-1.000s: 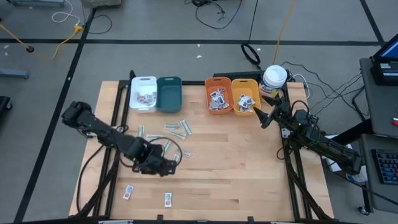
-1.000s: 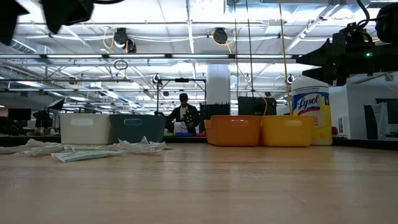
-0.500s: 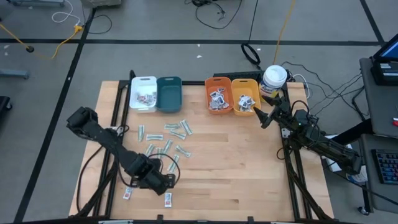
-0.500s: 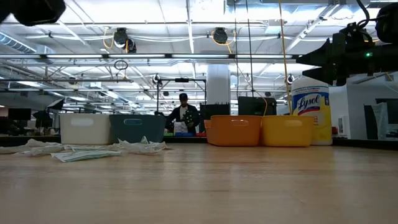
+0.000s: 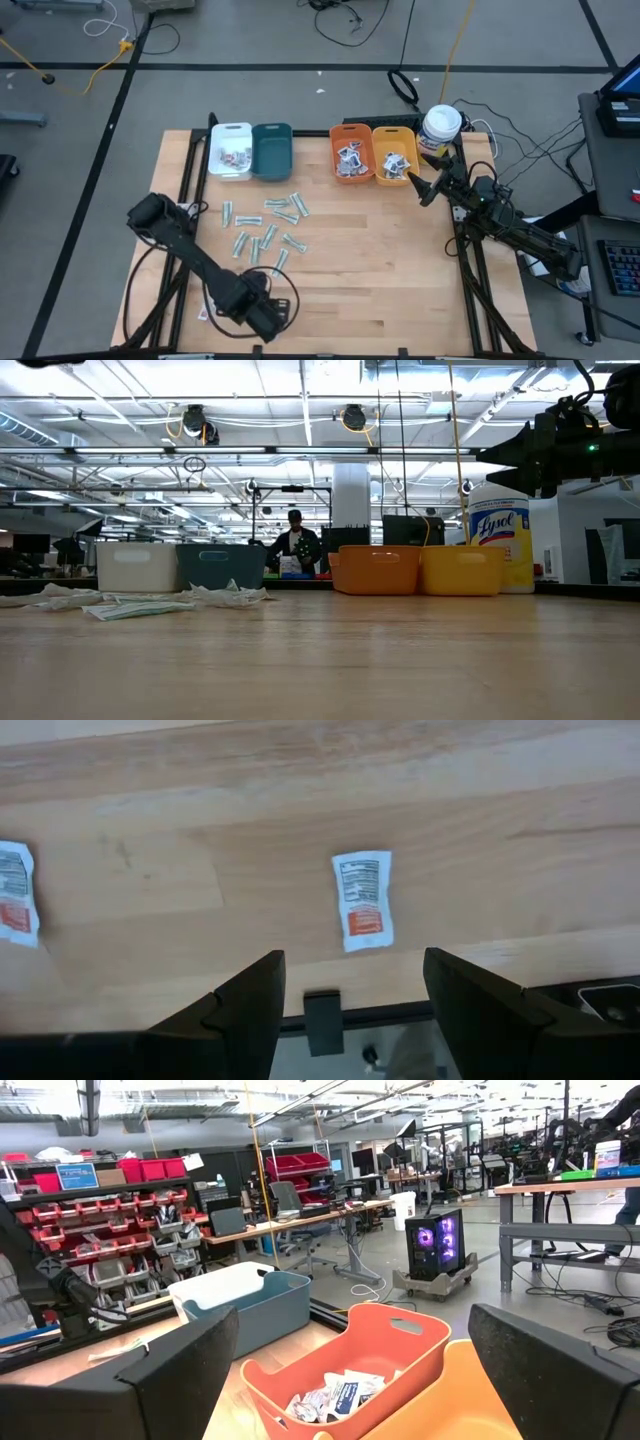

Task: Pick & Place First Aid Supplies
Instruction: Put the ointment pack into the white bin

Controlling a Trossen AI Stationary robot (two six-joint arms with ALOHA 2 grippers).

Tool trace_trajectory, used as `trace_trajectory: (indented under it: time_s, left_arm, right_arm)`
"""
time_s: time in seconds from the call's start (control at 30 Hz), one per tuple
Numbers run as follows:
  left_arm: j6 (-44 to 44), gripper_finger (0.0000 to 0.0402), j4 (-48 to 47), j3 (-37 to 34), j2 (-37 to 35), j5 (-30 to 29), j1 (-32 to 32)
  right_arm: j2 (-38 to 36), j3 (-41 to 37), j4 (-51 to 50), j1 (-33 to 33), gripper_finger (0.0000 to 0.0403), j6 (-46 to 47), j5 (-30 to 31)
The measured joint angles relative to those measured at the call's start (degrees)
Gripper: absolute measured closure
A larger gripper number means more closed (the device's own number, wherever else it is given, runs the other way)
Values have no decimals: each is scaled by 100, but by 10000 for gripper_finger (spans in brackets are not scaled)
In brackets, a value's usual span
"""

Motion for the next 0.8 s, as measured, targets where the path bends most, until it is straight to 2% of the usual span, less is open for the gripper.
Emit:
trace_trajectory:
  time_s: [0.2,0.53,0.8]
  left_arm:
    - [-92,160,-375,504,369,-61,-51]
    - [-90,160,478,512,1136,8,-86]
    - [-44,160,571,509,1592,158,-127]
  right_arm:
    - [2,-2,0,0,11,0,2]
    - [0,-2,-2,-2,11,-2,0]
    - [1,-1,-2,-1,11,-2,0]
